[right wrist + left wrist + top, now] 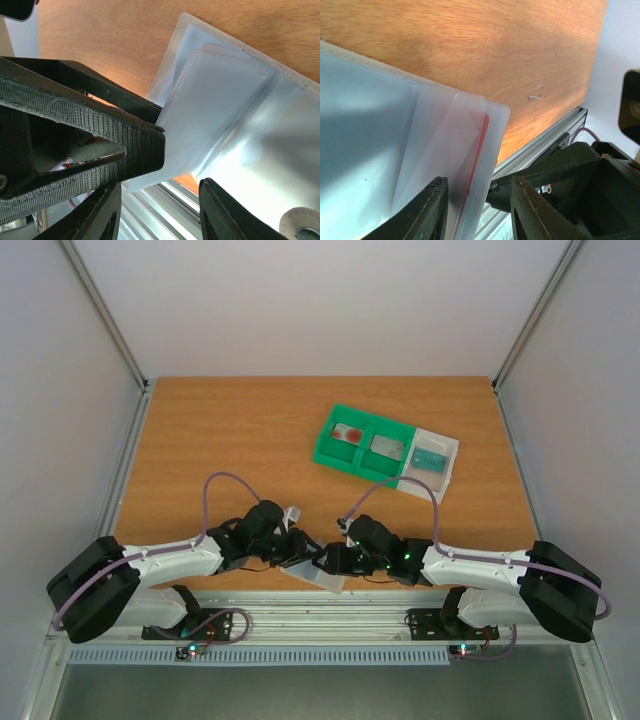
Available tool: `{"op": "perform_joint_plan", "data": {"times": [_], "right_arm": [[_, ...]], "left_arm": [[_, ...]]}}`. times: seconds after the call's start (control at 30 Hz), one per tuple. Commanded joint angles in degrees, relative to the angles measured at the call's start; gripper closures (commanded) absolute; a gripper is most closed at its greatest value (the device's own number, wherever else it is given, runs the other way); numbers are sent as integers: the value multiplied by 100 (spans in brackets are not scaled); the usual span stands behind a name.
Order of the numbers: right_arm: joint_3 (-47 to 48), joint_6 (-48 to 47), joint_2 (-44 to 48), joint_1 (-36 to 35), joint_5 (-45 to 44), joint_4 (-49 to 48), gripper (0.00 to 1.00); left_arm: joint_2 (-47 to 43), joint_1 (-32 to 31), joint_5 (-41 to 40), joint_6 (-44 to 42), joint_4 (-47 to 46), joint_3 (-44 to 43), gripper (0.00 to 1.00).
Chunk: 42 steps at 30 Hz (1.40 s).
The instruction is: Take the credit cards out of the card holder
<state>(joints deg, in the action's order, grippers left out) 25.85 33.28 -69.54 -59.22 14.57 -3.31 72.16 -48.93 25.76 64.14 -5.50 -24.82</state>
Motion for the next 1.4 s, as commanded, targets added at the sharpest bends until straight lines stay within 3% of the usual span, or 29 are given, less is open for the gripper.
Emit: {"op": "perform_joint_plan", "data": {"times": [0.0, 0.2, 0.37, 0.9, 1.0, 1.2, 1.37], "right_arm": [[-27, 216, 155, -37, -279, 46, 56], [-53, 233, 121, -37, -364, 109, 58], [-96, 247, 81, -37, -437, 85, 73], [-106, 248, 66, -37, -562, 189, 80], [-106, 218, 69, -38, -706, 282, 82], [-82, 84, -117, -37, -954, 613, 86], [-90, 41, -642, -37, -1019, 483, 87]], "left_arm": [[144, -159, -2, 28, -299, -247, 65], [224, -196, 17, 72, -383, -248, 64], [162, -195, -85, 34, -246, -256, 65], [-105, -195, -449, -215, 514, -445, 64], [-255, -195, -626, -322, 1032, -529, 65], [-455, -196, -795, -466, 1365, -545, 77], [-248, -201, -607, -408, 1100, -451, 78]]}}
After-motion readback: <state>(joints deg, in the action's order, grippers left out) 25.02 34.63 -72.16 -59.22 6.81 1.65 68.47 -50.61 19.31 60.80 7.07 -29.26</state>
